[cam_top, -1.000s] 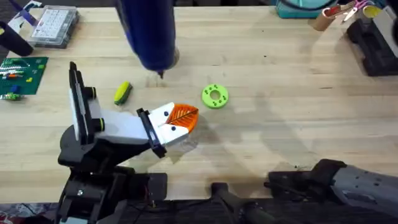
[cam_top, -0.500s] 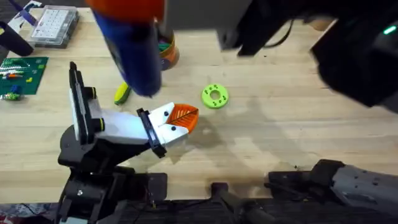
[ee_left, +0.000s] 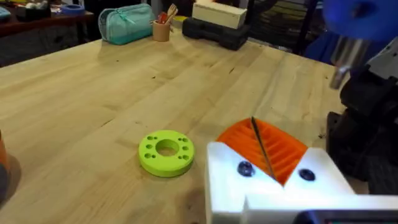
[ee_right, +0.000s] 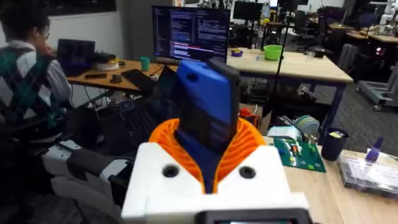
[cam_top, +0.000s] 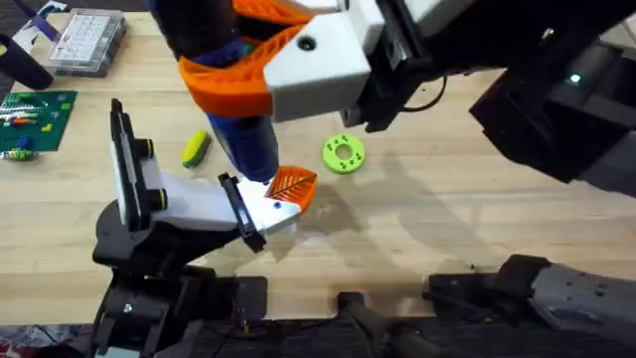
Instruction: Pick up the gripper from the table and insert it into the empty holder that is missing its gripper. Then pick up a screw, insert it into the mounting hole, and use the screwdriver to tighten it. Finally, clean up the table by picking up the vegetable and placing it into the bucket.
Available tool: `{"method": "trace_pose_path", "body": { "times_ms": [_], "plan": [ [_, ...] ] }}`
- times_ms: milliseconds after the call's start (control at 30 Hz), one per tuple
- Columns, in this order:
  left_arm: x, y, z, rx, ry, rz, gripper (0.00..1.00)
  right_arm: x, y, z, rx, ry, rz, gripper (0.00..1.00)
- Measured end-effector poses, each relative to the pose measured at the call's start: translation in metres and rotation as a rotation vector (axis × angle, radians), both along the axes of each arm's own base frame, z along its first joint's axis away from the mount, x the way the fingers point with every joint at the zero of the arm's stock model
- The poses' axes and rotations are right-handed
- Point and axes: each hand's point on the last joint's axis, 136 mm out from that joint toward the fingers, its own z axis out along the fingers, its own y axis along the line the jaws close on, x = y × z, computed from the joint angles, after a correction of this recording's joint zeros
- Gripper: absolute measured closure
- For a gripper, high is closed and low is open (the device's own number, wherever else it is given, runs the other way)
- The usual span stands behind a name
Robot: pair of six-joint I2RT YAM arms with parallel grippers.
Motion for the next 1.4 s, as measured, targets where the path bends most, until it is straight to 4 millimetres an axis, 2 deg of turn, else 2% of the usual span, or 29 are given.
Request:
{"method": "trace_pose_path", "body": {
  "times_ms": [133,433,1067,1400],
  "plan": [
    [0.000,0.000,0.000,0.000,0.000,0.000,0.983,0.004,0.003,-0.006,-0.007,-0.006,-0.002,0.951],
    [0.000,0.000,0.000,0.000,0.000,0.000,0.983,0.025,0.021,-0.036,-0.058,0.041,-0.021,0.951],
    [0.000,0.000,0.000,0.000,0.000,0.000,0.983,0.026,0.022,-0.038,-0.056,0.030,-0.022,0.951],
    [0.000,0.000,0.000,0.000,0.000,0.000,0.983,0.027,0.023,-0.046,-0.068,0.034,-0.026,0.951]
  ]
}}
